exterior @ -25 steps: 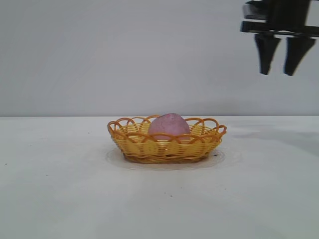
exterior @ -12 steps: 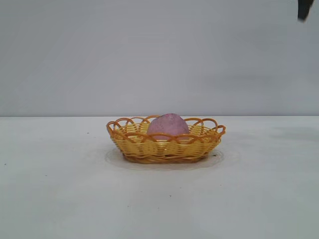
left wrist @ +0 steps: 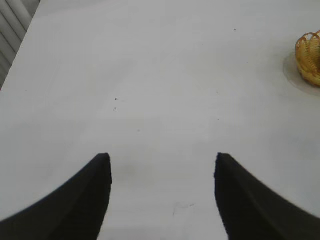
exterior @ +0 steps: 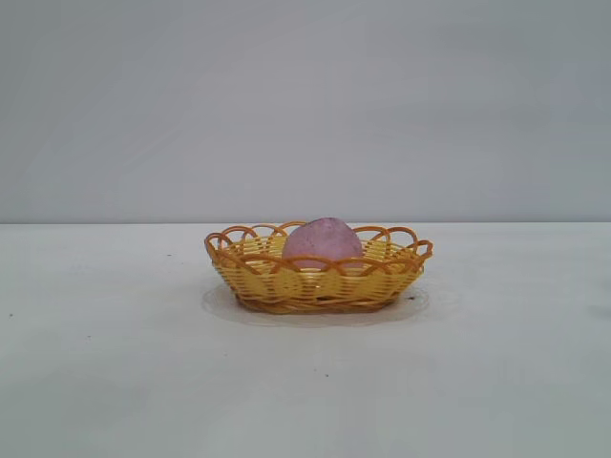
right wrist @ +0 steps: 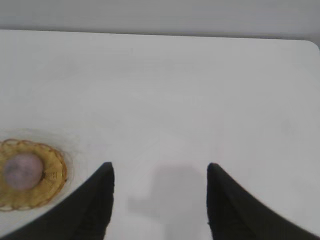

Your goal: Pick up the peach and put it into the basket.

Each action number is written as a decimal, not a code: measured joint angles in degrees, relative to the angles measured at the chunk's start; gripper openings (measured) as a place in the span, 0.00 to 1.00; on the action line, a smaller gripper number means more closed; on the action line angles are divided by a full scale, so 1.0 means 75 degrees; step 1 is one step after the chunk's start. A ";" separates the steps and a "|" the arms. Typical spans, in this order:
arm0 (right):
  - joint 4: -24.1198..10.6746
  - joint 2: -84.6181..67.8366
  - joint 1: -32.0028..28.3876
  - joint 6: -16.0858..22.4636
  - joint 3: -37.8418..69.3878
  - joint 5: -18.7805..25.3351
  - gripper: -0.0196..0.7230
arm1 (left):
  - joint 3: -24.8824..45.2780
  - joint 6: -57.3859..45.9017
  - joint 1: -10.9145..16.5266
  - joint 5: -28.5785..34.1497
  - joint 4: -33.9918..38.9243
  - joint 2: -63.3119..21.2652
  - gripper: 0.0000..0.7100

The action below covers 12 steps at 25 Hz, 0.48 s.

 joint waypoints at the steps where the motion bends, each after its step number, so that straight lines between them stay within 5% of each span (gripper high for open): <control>1: -0.0016 -0.0392 0.0000 0.0000 0.0345 0.0013 0.51 | 0.0000 0.0000 0.0000 0.0000 0.0000 0.0000 0.56; 12: -0.0398 -0.4520 0.0000 0.0308 0.3792 0.0060 0.51 | 0.0000 0.0000 0.0000 0.0000 0.0000 0.0000 0.56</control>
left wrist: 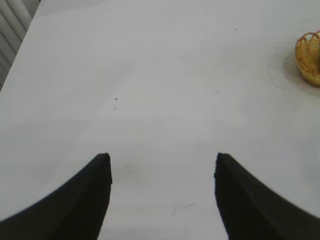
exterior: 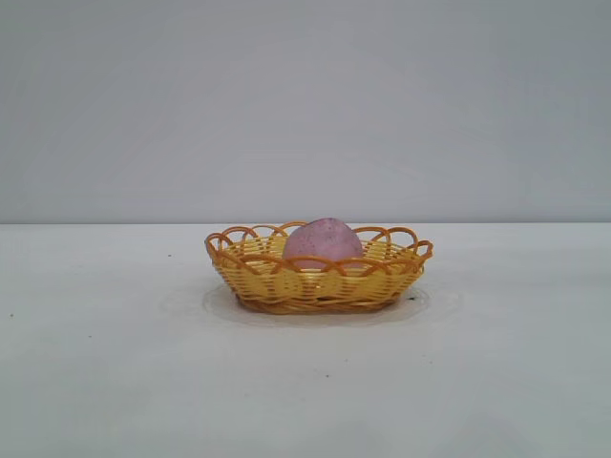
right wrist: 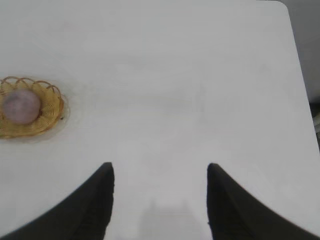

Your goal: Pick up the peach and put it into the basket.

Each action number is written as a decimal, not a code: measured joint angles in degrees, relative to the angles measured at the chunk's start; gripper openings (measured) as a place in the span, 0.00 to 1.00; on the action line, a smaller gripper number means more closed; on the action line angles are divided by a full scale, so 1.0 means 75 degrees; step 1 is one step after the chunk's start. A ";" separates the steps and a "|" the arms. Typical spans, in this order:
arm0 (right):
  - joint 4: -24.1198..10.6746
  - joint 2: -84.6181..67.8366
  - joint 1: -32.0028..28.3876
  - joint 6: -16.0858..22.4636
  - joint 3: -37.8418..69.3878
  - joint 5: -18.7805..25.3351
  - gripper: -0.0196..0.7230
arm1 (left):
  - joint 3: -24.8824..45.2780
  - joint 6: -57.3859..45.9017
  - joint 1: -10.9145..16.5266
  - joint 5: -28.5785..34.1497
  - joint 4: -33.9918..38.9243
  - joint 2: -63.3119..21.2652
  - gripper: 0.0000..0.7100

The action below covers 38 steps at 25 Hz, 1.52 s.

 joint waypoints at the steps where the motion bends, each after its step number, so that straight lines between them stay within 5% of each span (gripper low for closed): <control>1: -0.0013 -0.0391 0.0000 0.0038 0.0343 0.0000 0.51 | 0.0000 0.0000 0.0000 0.0000 0.0000 0.0000 0.56; 15: -0.0089 -0.4473 0.0000 0.0188 0.3949 0.0013 0.51 | 0.0000 0.0000 0.0000 0.0000 0.0000 0.0000 0.56; 26: -0.0105 -0.5598 0.0000 0.0205 0.4447 -0.0889 0.51 | 0.0000 0.0000 0.0000 0.0000 0.0000 0.0000 0.56; 38: -0.0105 -0.5598 0.0000 0.0174 0.4458 -0.0953 0.51 | 0.0000 0.0000 0.0000 0.0000 0.0000 0.0000 0.56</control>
